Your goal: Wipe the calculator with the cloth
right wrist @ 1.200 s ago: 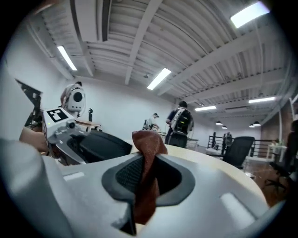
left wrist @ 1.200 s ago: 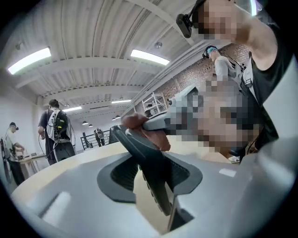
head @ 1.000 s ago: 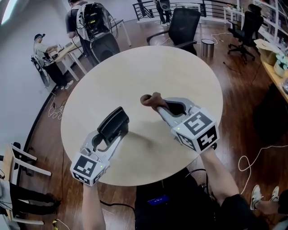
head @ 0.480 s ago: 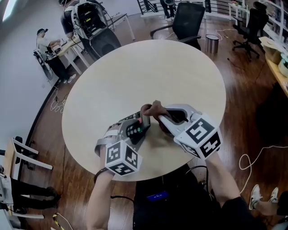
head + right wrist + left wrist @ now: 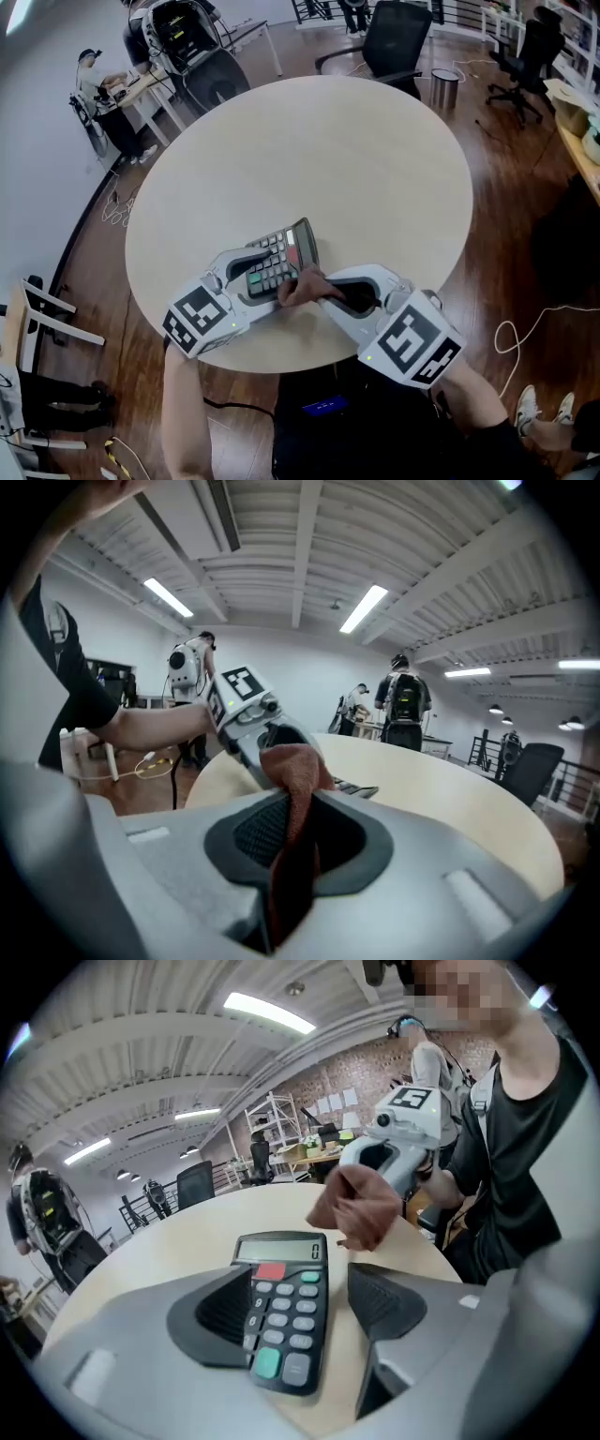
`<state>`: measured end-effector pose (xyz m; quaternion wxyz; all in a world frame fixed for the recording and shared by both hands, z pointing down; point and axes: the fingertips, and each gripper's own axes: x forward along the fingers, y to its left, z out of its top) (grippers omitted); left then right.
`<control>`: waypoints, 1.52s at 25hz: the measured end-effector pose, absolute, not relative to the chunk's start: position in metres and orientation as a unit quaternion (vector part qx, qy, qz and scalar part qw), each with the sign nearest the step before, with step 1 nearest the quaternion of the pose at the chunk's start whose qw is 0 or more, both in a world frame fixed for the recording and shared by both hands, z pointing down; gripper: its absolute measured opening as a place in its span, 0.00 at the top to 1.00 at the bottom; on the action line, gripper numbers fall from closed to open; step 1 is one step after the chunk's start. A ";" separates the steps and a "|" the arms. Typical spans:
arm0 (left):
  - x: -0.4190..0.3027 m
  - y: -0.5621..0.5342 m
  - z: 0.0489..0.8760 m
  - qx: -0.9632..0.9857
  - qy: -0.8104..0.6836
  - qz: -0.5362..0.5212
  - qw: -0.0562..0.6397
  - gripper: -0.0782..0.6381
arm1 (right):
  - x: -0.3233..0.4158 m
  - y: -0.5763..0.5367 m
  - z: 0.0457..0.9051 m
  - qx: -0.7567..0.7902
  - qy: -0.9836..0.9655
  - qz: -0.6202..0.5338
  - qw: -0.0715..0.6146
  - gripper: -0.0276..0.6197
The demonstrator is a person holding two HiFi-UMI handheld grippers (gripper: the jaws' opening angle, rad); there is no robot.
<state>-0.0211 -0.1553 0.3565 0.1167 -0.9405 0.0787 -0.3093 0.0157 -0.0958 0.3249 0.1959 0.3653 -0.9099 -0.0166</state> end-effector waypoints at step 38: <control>-0.092 -0.272 0.377 -0.950 0.109 -0.266 -0.122 0.47 | 0.041 -0.304 0.383 0.479 -0.815 0.047 0.324 0.88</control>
